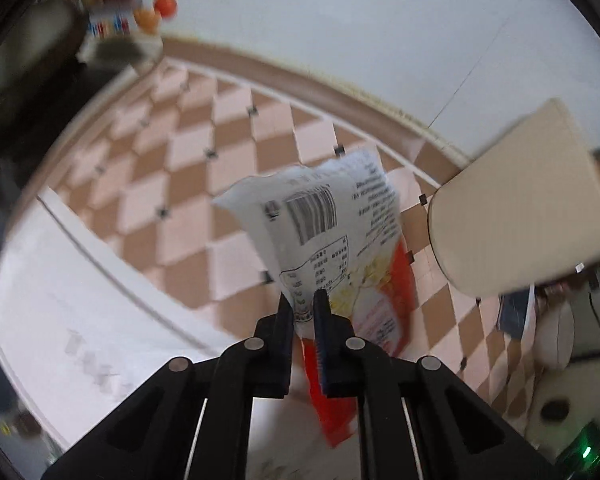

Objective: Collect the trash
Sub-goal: 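Grasp the red-and-white bag with the left tool while the right tool grasps the red sachet, then lower the bag and sachet into the bin and open both tools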

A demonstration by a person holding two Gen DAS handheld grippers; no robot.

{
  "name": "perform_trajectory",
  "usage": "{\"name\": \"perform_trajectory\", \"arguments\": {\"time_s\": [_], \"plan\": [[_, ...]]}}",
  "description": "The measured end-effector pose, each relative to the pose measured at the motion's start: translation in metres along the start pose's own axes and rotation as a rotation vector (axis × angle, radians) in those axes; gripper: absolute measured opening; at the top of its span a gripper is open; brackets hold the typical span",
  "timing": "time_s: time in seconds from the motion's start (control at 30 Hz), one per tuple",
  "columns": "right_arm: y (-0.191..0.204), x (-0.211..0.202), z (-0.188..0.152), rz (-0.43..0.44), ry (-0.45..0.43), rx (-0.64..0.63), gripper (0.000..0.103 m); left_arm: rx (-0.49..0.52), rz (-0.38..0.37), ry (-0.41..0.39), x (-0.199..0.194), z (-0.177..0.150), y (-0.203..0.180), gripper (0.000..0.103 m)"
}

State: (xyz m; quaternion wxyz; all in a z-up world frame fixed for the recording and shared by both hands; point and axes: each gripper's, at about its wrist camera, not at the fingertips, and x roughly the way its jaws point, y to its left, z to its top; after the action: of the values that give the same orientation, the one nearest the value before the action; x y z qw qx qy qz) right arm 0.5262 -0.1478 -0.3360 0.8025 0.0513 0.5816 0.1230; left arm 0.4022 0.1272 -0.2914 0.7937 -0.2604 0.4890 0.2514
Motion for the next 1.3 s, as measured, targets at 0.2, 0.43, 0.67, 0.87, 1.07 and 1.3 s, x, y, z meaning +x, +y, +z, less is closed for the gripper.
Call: {"name": "perform_trajectory", "arguments": {"time_s": [0.2, 0.43, 0.67, 0.87, 1.07, 1.3], "plan": [[0.007, -0.042, -0.032, 0.068, -0.024, -0.017, 0.010, 0.088, -0.070, -0.050, -0.058, -0.036, 0.040, 0.003], [0.036, -0.109, -0.117, 0.136, -0.056, -0.017, 0.009, 0.182, -0.179, -0.093, -0.129, -0.099, 0.096, 0.003], [0.054, -0.168, -0.258, 0.140, -0.060, 0.020, 0.009, 0.277, -0.192, -0.016, -0.161, -0.183, 0.178, 0.003], [0.044, -0.147, -0.370, 0.110, 0.084, 0.052, 0.009, 0.290, -0.132, 0.195, -0.110, -0.259, 0.229, 0.003], [0.021, -0.061, -0.440, 0.058, 0.237, 0.058, 0.009, 0.281, -0.070, 0.376, 0.017, -0.326, 0.238, 0.003], [-0.013, 0.101, -0.482, 0.027, 0.302, 0.037, 0.008, 0.227, -0.068, 0.521, 0.198, -0.400, 0.238, 0.003]]}}
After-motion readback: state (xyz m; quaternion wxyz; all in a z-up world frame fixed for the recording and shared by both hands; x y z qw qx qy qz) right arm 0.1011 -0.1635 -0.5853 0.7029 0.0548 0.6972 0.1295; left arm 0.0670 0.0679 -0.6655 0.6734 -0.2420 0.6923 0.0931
